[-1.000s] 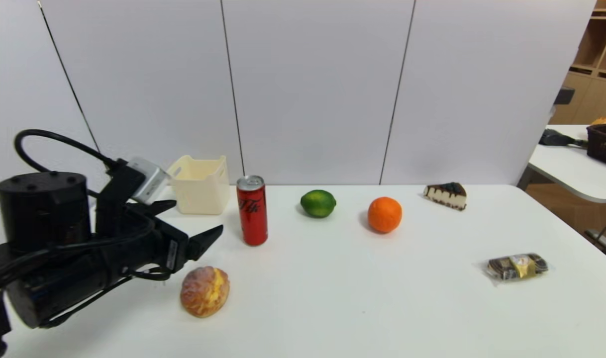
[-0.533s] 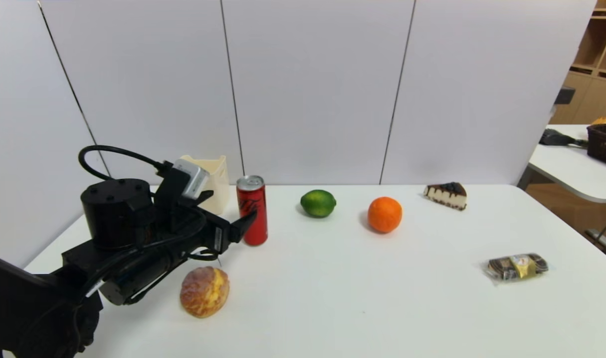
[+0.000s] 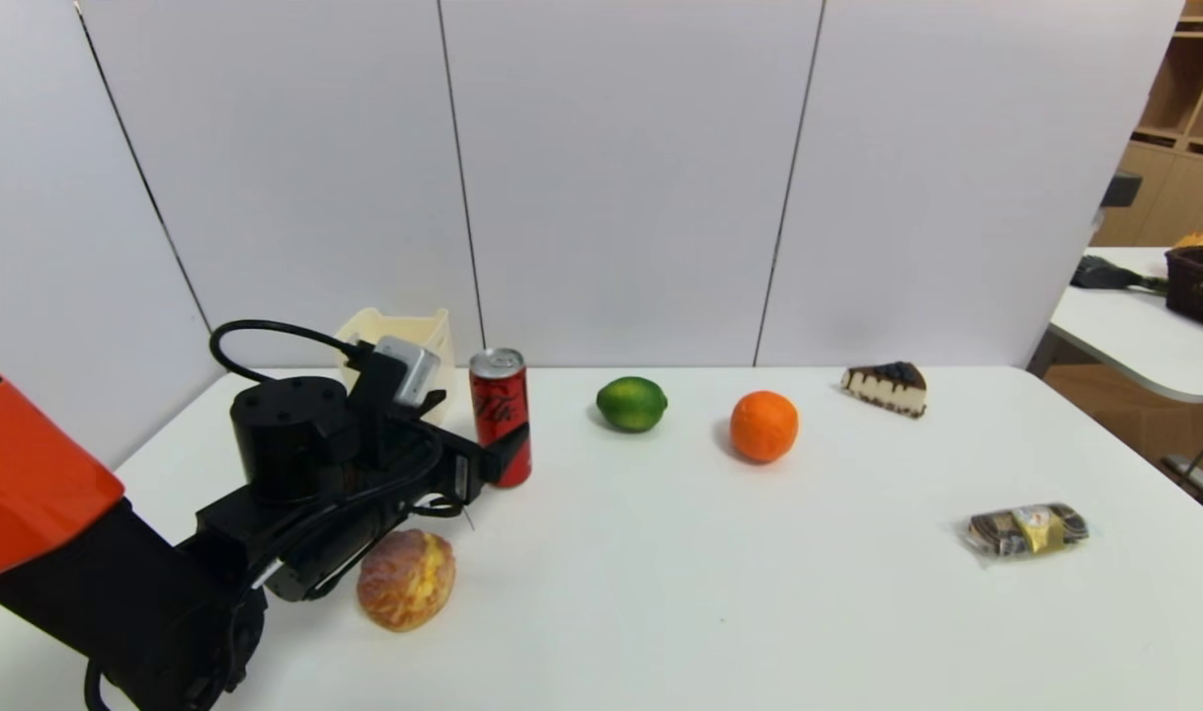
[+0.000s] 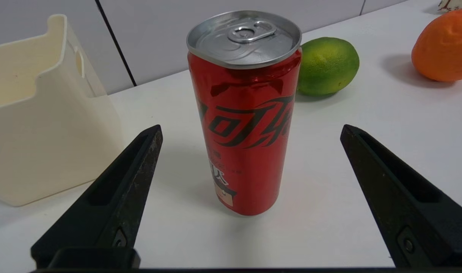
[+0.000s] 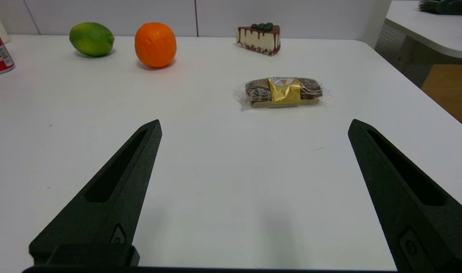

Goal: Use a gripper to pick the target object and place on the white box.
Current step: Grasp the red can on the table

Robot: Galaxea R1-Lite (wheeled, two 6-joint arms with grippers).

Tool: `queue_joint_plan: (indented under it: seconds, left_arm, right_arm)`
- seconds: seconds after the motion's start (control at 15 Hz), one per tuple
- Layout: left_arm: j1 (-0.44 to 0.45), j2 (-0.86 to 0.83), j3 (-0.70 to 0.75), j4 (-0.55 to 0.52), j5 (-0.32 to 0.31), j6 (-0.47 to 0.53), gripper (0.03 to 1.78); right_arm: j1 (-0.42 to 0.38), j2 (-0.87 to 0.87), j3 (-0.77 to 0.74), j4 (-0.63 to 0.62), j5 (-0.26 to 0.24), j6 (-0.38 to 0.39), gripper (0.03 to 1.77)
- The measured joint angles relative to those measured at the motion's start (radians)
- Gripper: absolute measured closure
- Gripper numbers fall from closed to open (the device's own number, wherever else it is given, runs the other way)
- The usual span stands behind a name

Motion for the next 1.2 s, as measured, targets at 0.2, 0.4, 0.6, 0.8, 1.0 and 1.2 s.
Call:
queue_joint_plan:
  seconds: [0.2, 0.4, 0.6, 0.8, 1.0, 1.2]
  left_arm:
    - [0.002, 0.051, -0.049, -0.004, 0.000, -0.006, 0.12]
    - [0.003, 0.095, -0.089, -0.019, 0.000, -0.007, 0.12]
    - [0.008, 0.136, -0.143, -0.038, 0.000, -0.006, 0.12]
    - [0.016, 0.164, -0.193, -0.046, 0.001, -0.006, 0.12]
    - [0.020, 0.185, -0.217, -0.046, 0.001, -0.005, 0.12]
    - [0.023, 0.198, -0.223, -0.060, 0.000, -0.005, 0.12]
  right_arm:
    - [0.000, 0.000, 0.000, 0.000, 0.000, 0.000, 0.10]
    - [0.000, 0.000, 0.000, 0.000, 0.000, 0.000, 0.10]
    - [0.001, 0.000, 0.000, 0.000, 0.000, 0.000, 0.10]
    - [0.000, 0.000, 0.000, 0.000, 0.000, 0.000, 0.10]
    - [0.000, 0.000, 0.000, 0.000, 0.000, 0.000, 0.10]
    - [0.000, 0.000, 0.000, 0.000, 0.000, 0.000, 0.10]
